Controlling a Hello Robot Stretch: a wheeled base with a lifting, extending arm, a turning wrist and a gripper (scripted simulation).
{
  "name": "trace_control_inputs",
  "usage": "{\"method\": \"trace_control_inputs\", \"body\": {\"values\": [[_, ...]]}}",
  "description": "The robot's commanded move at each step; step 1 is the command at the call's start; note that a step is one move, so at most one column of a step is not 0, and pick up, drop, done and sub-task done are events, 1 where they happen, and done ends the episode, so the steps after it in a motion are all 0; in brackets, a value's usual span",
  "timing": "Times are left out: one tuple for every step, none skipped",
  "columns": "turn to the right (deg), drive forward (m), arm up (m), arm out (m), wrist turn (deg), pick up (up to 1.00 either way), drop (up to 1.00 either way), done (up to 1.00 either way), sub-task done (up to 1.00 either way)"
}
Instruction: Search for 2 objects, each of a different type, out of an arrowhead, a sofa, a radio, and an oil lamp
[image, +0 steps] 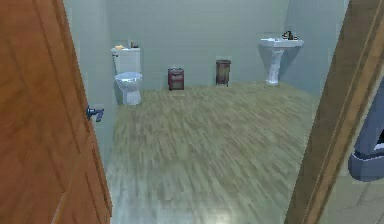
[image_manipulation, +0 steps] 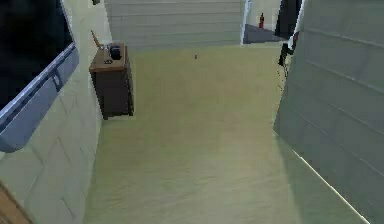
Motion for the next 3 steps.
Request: {"method": "trace_control_inputs", "body": {"values": [[0.0, 0.65, 0.00, 0.00, 0.0, 0.00, 0.00, 0.00, 0.00], [30.0, 0.00, 0.00, 0.00, 0.0, 0.00, 0.00, 0.00, 0.00], [0.0, 0.30, 0.00, 0.00, 0.0, 0.00, 0.00, 0.00, 0.00]]}}
